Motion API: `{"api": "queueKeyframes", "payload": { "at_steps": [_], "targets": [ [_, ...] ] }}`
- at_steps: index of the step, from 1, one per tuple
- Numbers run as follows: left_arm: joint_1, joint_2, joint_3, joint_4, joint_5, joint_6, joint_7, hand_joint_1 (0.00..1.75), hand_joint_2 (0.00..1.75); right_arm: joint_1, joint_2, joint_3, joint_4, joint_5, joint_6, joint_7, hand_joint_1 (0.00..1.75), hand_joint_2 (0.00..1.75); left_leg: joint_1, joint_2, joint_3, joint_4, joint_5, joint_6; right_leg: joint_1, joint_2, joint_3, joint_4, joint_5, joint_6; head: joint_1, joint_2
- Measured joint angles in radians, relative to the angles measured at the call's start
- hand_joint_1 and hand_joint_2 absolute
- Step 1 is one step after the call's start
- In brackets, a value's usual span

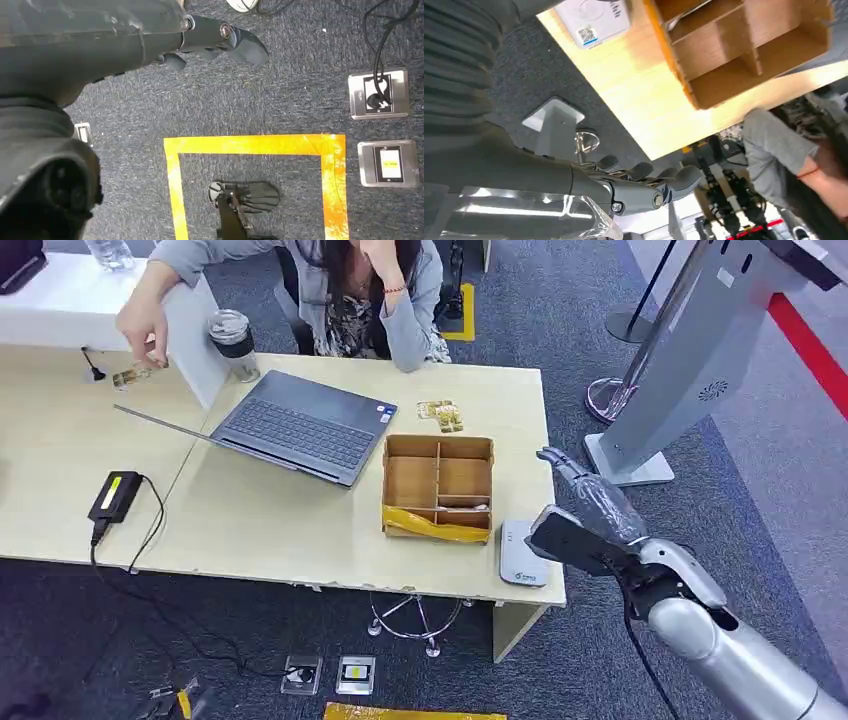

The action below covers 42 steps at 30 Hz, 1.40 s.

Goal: Pass the card to the sensor for recognition and then transmit it.

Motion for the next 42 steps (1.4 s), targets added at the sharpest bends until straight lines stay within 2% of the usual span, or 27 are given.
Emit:
{"api": "queueKeyframes", "payload": {
  "at_steps": [4, 6, 9, 16, 30, 35, 42],
  "targets": [
    [0.001, 0.000, 0.000, 0.000, 0.000, 0.002, 0.000, 0.00, 0.00, 0.000, 0.017, 0.034, -0.018, 0.027, -0.013, 0.040, 0.00, 1.75, 0.000, 0.000, 0.000, 0.000, 0.000, 0.000, 0.000, 0.000, 0.000, 0.000, 0.000, 0.000, 0.000, 0.000],
    [0.001, 0.000, 0.000, 0.000, 0.000, 0.009, 0.002, 0.00, 0.00, -0.003, 0.029, 0.048, -0.014, 0.062, -0.054, 0.068, 0.00, 1.75, 0.000, 0.000, 0.000, 0.000, 0.000, 0.000, 0.000, 0.000, 0.000, 0.000, 0.000, 0.000, 0.000, 0.000],
    [0.002, -0.002, 0.000, 0.000, 0.000, 0.012, 0.006, 0.00, 0.00, -0.011, 0.051, 0.064, 0.005, 0.076, -0.107, 0.071, 0.00, 1.75, 0.000, 0.000, 0.000, 0.000, 0.000, 0.000, 0.000, 0.000, 0.000, 0.000, 0.000, 0.000, 0.000, 0.000],
    [0.004, -0.004, 0.000, 0.000, 0.000, 0.013, 0.007, 0.00, 0.00, -0.036, 0.130, 0.092, 0.102, 0.077, -0.159, 0.097, 0.00, 1.75, 0.000, 0.000, 0.000, 0.000, 0.000, 0.000, 0.000, 0.000, 0.000, 0.000, 0.000, 0.000, 0.000, 0.000],
    [0.012, -0.011, 0.000, 0.000, 0.004, 0.009, 0.007, 0.00, 0.00, -0.066, 0.313, 0.130, 0.294, 0.163, -0.237, 0.051, 0.00, 1.75, 0.000, 0.001, 0.000, 0.000, 0.000, 0.000, 0.000, 0.001, -0.001, 0.000, 0.000, 0.000, 0.000, 0.000],
    [0.014, -0.010, 0.000, 0.000, 0.004, 0.006, 0.007, 0.00, 0.00, -0.066, 0.344, 0.133, 0.319, 0.185, -0.238, 0.054, 0.00, 1.75, 0.000, 0.001, 0.000, 0.000, 0.000, 0.000, 0.000, 0.001, -0.001, 0.000, 0.000, 0.000, 0.000, 0.000],
    [0.018, -0.009, 0.000, 0.000, 0.006, 0.009, 0.007, 0.00, 0.00, -0.066, 0.388, 0.146, 0.354, 0.281, -0.281, 0.053, 0.00, 1.75, 0.000, 0.001, 0.000, 0.000, 0.000, 0.000, 0.000, 0.002, -0.001, 0.000, 0.000, 0.000, 0.000, 0.000]
  ]
}}
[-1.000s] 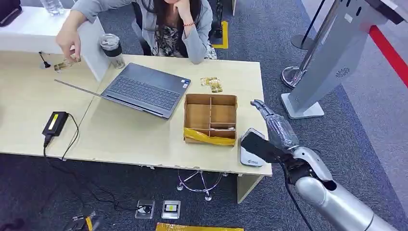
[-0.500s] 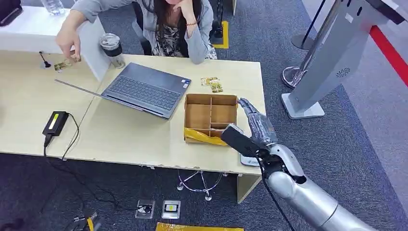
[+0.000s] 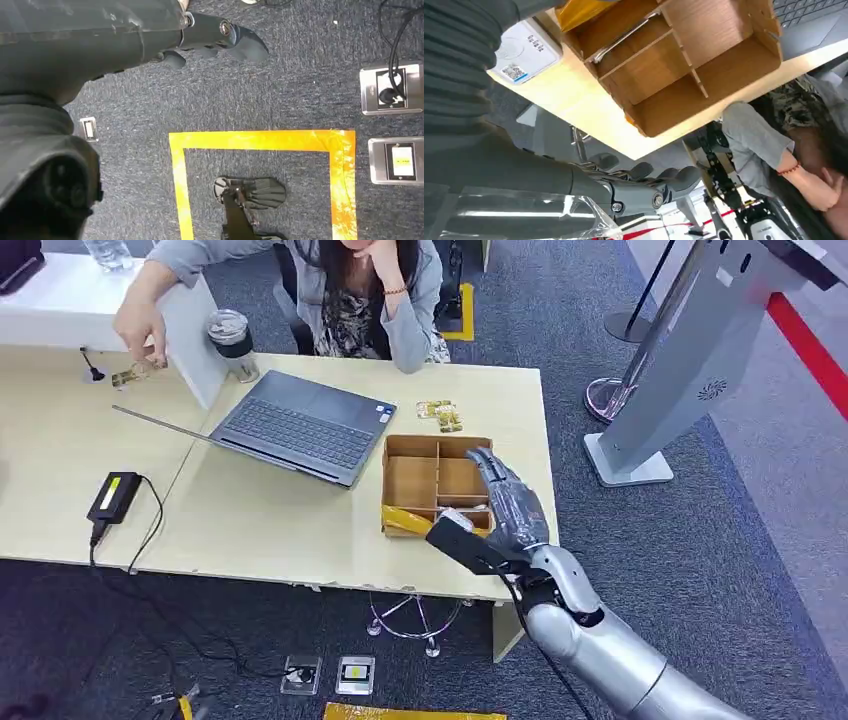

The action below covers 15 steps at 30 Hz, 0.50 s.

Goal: Pass the card to the sensor for recognition and then transmit it.

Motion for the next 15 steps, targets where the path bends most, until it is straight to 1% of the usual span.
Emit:
{"api": "queueKeyframes", "payload": {
  "at_steps": [4, 7, 15],
  "targets": [
    [-0.001, 0.000, 0.000, 0.000, -0.003, 0.007, 0.000, 0.00, 0.00, -0.004, 0.024, 0.005, 0.043, 0.054, -0.031, -0.005, 0.00, 1.75, 0.000, 0.000, 0.000, 0.000, 0.000, 0.000, 0.000, 0.000, 0.000, 0.000, 0.000, 0.000, 0.000, 0.000],
    [-0.002, 0.000, 0.000, 0.000, -0.007, 0.010, -0.001, 0.00, 0.00, -0.004, 0.029, 0.010, 0.066, 0.102, -0.054, -0.005, 0.00, 1.75, 0.000, 0.000, 0.000, 0.000, 0.000, 0.000, 0.000, 0.000, 0.000, 0.000, 0.000, 0.000, 0.000, 0.000],
    [-0.002, 0.000, 0.000, 0.000, -0.007, 0.012, -0.001, 0.00, 0.00, -0.006, 0.054, 0.011, 0.129, 0.154, -0.056, 0.002, 0.00, 1.75, 0.000, 0.001, 0.000, 0.000, 0.000, 0.000, 0.000, 0.001, 0.000, 0.000, 0.000, 0.000, 0.000, 0.000]
  ]
}}
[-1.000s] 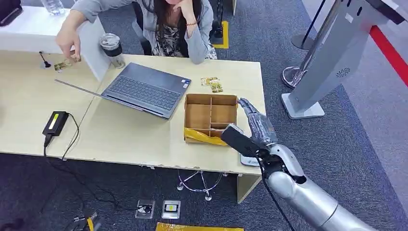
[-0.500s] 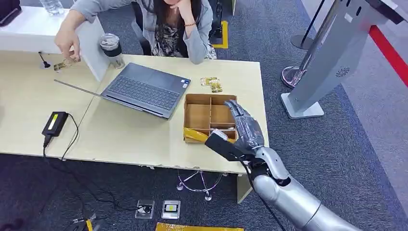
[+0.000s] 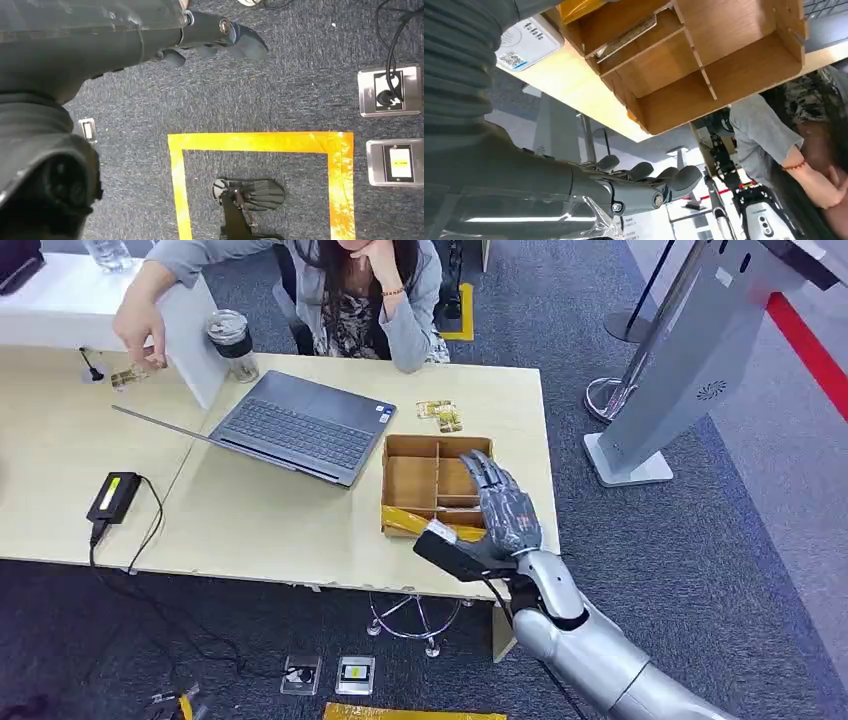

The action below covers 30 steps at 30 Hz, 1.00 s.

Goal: Pass the card to the sensor for recognition and then transmit it.

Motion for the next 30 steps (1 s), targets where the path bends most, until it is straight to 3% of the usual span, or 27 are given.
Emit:
{"api": "queueKeyframes", "payload": {
  "at_steps": [30],
  "targets": [
    [0.001, -0.004, 0.004, 0.000, 0.047, 0.000, 0.000, 0.00, 0.00, -0.054, 0.093, 0.017, 0.177, 0.062, 0.039, -0.016, 0.00, 1.75, 0.000, 0.002, 0.000, 0.000, 0.000, 0.000, 0.000, 0.002, 0.000, 0.000, 0.000, 0.000, 0.000, 0.000]
  ]
}}
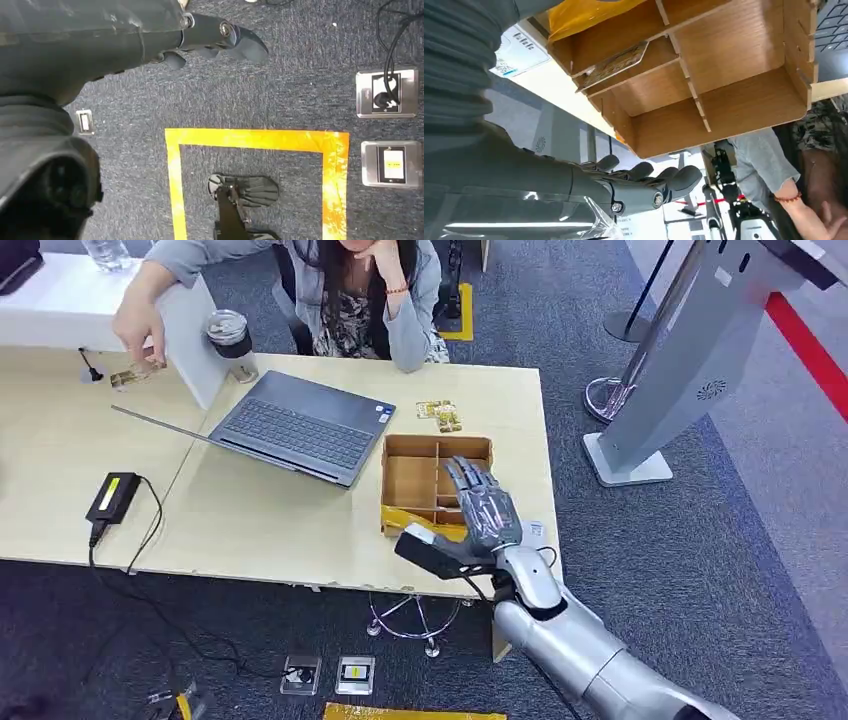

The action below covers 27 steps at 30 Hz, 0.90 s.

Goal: Pass the card to the sensor for recognition and then transmit it.

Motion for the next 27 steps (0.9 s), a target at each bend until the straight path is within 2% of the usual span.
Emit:
{"api": "queueKeyframes", "payload": {
  "at_steps": [10, 27],
  "targets": [
    [0.000, -0.007, 0.001, 0.000, 0.006, 0.000, 0.000, 0.00, 0.00, -0.030, 0.039, 0.001, 0.085, 0.005, -0.003, -0.007, 0.00, 1.75, 0.000, 0.000, 0.000, 0.000, 0.000, 0.000, 0.000, 0.000, 0.000, 0.000, 0.000, 0.000, 0.000, 0.000],
    [0.004, -0.011, 0.001, 0.000, 0.009, 0.000, 0.002, 0.00, 0.00, -0.062, 0.057, 0.001, 0.193, -0.015, -0.024, -0.024, 0.00, 1.75, 0.000, 0.001, 0.000, 0.000, 0.000, 0.000, 0.000, 0.000, 0.000, 0.000, 0.000, 0.000, 0.000, 0.000]
  ]
}}
